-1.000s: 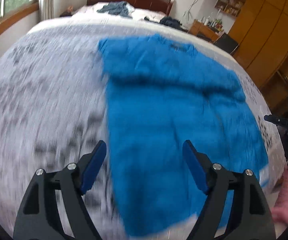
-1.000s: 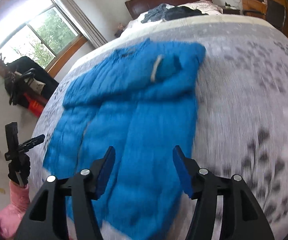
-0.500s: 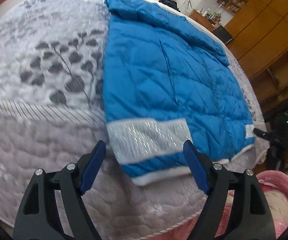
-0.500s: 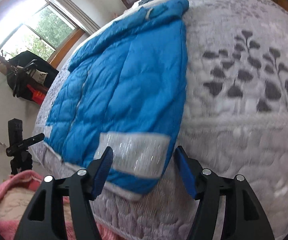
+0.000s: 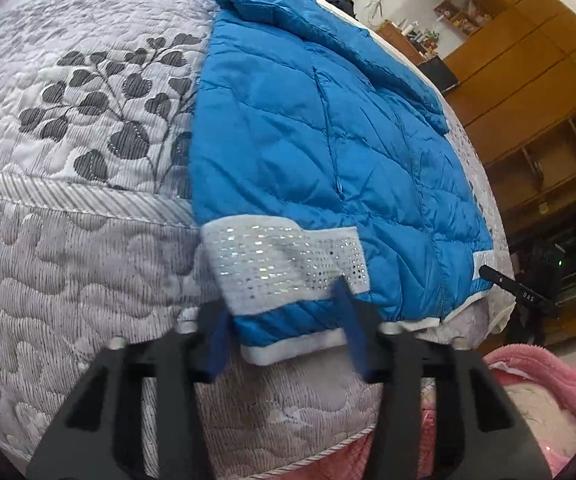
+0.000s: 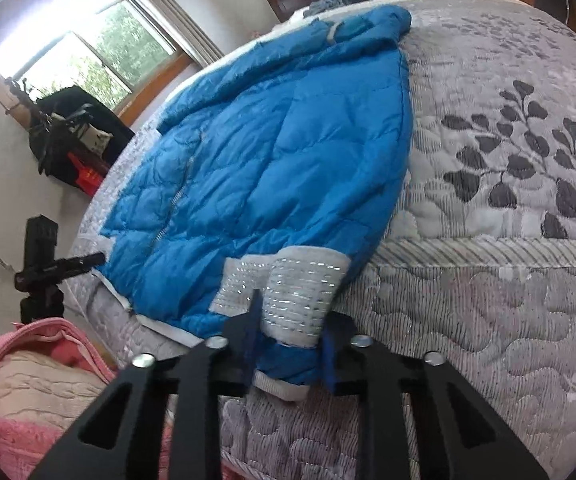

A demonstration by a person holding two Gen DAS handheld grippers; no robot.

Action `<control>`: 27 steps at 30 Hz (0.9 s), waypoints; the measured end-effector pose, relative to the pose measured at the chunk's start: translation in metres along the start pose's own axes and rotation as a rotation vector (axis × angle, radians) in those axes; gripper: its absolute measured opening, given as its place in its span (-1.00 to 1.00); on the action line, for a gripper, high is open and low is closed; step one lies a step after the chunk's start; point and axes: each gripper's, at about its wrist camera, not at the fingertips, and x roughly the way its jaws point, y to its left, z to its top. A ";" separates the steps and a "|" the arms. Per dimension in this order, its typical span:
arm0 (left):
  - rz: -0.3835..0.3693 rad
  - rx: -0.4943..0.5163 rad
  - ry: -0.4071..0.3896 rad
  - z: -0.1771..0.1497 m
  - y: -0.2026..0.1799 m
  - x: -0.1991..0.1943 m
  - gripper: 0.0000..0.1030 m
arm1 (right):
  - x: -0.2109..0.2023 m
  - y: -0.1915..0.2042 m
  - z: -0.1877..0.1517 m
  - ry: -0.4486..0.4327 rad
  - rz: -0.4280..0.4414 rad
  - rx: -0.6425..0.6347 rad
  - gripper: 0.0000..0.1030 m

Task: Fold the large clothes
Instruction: 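Grasp the hem with both tools and lift it toward the collar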

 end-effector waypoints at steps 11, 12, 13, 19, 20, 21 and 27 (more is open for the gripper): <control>-0.167 0.008 -0.153 0.022 -0.022 -0.039 -0.78 | -0.038 0.005 0.024 -0.122 0.124 -0.008 -0.79; -0.176 0.022 -0.177 0.029 -0.027 -0.044 -0.78 | -0.041 0.009 0.030 -0.130 0.126 -0.018 -0.80; -0.182 0.031 -0.190 0.034 -0.031 -0.046 -0.78 | -0.045 0.014 0.038 -0.141 0.128 -0.035 -0.80; -0.212 0.096 -0.278 0.087 -0.051 -0.063 -0.78 | -0.063 0.027 0.093 -0.182 0.129 -0.088 -0.80; -0.216 0.106 -0.287 0.095 -0.051 -0.066 -0.78 | -0.063 0.027 0.103 -0.185 0.126 -0.093 -0.81; -0.219 0.110 -0.296 0.105 -0.052 -0.066 -0.78 | -0.063 0.027 0.115 -0.186 0.126 -0.094 -0.81; -0.228 0.126 -0.325 0.173 -0.049 -0.063 -0.78 | -0.054 0.022 0.193 -0.180 0.132 -0.084 -0.81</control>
